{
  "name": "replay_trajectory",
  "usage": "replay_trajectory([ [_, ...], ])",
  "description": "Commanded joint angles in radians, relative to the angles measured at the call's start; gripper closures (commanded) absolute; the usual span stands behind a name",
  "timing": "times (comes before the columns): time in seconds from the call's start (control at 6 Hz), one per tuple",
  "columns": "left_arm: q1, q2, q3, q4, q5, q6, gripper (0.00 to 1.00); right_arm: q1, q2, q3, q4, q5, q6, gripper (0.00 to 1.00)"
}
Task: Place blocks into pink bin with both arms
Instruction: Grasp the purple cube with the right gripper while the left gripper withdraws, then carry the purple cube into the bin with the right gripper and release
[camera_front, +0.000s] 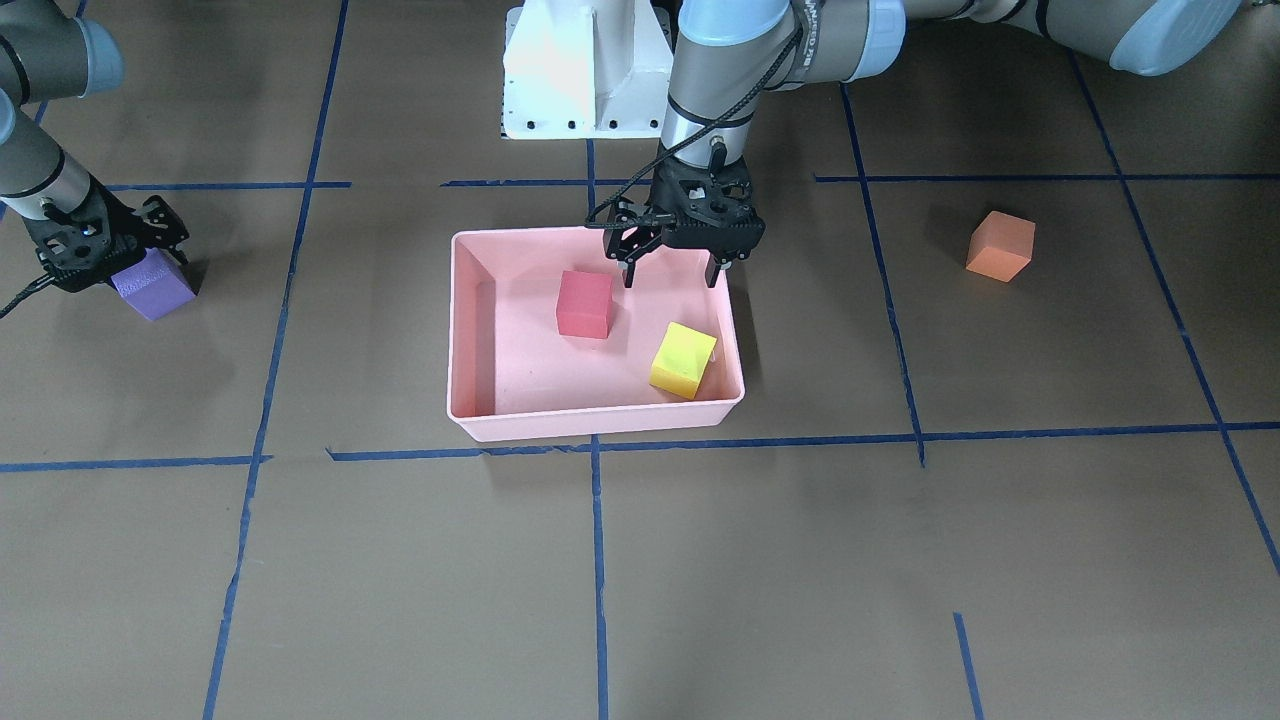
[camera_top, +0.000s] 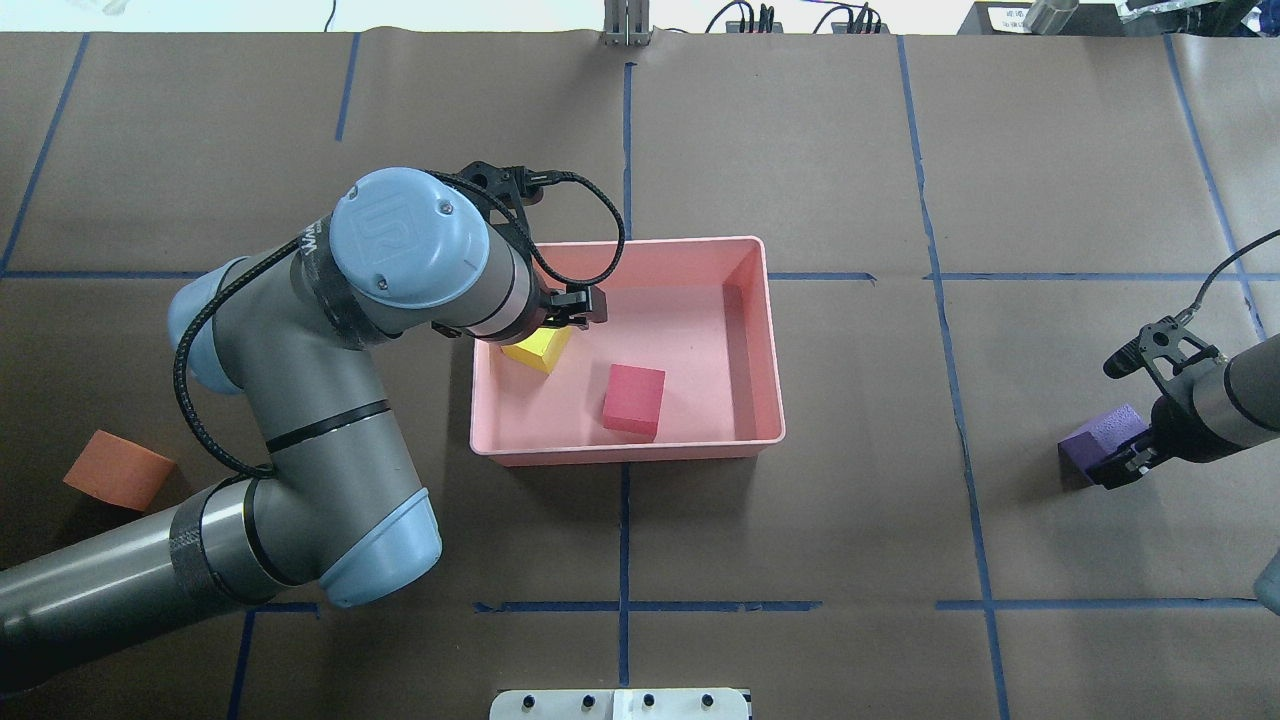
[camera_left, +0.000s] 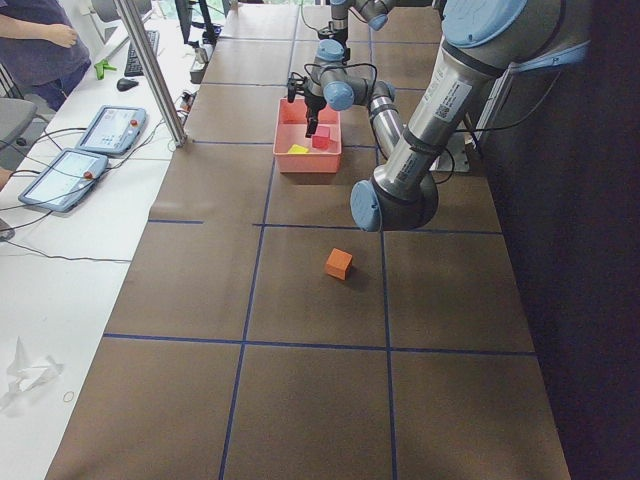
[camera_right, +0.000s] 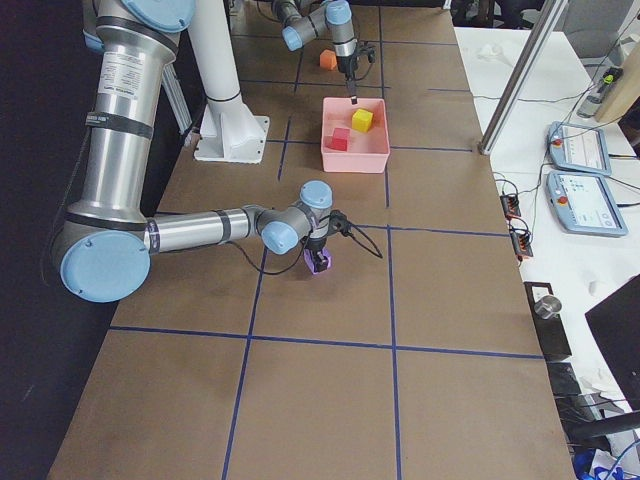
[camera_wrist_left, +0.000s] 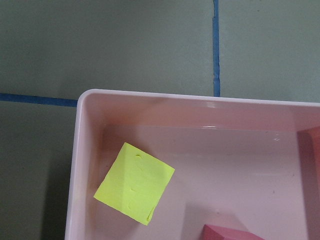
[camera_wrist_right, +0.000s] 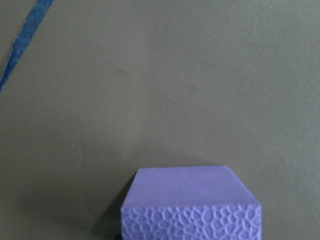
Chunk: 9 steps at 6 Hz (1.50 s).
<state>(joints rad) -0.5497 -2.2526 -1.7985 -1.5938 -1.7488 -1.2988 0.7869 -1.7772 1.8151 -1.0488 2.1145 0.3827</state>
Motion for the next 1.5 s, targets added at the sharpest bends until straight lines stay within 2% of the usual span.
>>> replay_trajectory([
  [0.0, -0.001, 0.011, -0.007, 0.003, -0.005, 0.010, 0.00, 0.000, 0.004, 0.063, -0.010, 0.007, 0.014, 0.80],
  [0.17, -0.001, 0.043, -0.025, 0.003, -0.006, 0.016, 0.00, 0.000, 0.019, 0.091, -0.010, 0.033, 0.097, 0.80],
  [0.5, -0.013, 0.170, -0.137, 0.009, -0.011, 0.242, 0.00, 0.000, 0.167, 0.096, -0.023, 0.039, 0.389, 0.80],
  [0.67, -0.073, 0.224, -0.157, 0.006, -0.082, 0.374, 0.00, 0.000, 0.293, 0.099, -0.122, 0.039, 0.504, 0.79],
  [0.83, -0.146, 0.291, -0.168, -0.006, -0.174, 0.468, 0.00, -0.009, 0.449, 0.098, -0.284, 0.038, 0.580, 0.79],
  [1.0, -0.215, 0.382, -0.198, -0.009, -0.213, 0.610, 0.00, -0.049, 0.617, 0.092, -0.456, 0.027, 0.663, 0.79],
  [1.17, -0.278, 0.463, -0.212, -0.023, -0.257, 0.716, 0.00, -0.078, 0.734, 0.075, -0.550, 0.001, 0.742, 0.79],
  [1.33, -0.318, 0.569, -0.211, -0.117, -0.300, 0.783, 0.00, -0.110, 0.845, 0.032, -0.607, -0.033, 0.843, 0.78],
])
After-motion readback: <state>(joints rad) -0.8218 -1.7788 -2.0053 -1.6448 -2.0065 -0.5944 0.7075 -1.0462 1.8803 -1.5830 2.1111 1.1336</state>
